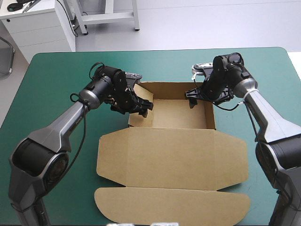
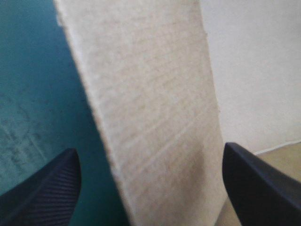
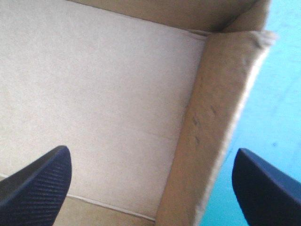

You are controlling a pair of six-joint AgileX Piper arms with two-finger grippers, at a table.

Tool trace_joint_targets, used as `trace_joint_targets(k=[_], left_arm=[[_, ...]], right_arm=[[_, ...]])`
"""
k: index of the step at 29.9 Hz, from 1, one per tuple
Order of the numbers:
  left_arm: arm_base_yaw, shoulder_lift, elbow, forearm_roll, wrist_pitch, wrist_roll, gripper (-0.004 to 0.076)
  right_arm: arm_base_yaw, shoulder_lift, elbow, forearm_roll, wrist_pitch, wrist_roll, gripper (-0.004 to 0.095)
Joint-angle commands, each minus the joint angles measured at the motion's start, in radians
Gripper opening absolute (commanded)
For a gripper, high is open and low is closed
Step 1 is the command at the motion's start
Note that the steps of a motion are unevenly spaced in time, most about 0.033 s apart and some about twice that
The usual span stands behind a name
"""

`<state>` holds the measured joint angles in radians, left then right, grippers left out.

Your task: Fold the box

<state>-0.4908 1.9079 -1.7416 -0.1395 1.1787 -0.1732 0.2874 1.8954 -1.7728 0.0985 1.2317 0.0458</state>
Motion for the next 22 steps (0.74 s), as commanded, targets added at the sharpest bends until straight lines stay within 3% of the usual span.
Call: trace_joint_targets(k=[1,6,8,10,14,15,22], left_arm=[[0.0,-0.135,-0.032,0.011,-0.012,0.001,0.0587],[0.0,-0.224,-0.075,0.179,0.009,0.033,0.0571],[0.0,-0.264,-0.097,0.244,0.055,0.086,0.0519],[0.0,-0.302,-0.112,0.262,0.115,0.134,0.0419],[0.0,-0.425,-0.09,0.206,0.114,0.151,0.0052],[0.0,-0.456,-0.084,0.183,0.114,0.163,-0.0005],[0.0,-0.656,0.019,0.139,0.114,0.238,-0.0008]], right_arm=[[-0.003,-0.117,-0.033,-0.046,0.022,0.003,0.0845],[-0.003,-0.185,-0.033,-0.059,0.022,0.006,0.0846],[-0.003,-0.202,-0.033,-0.074,0.022,0.006,0.0845],[-0.003,-0.212,-0.033,-0.077,0.022,0.006,0.0845],[-0.003,-0.215,-0.033,-0.064,0.022,0.003,0.0836],[-0.003,-0.215,-0.033,-0.054,0.022,0.003,0.0833],[-0.003,-0.215,-0.033,-0.041,0.022,0.003,0.0832]])
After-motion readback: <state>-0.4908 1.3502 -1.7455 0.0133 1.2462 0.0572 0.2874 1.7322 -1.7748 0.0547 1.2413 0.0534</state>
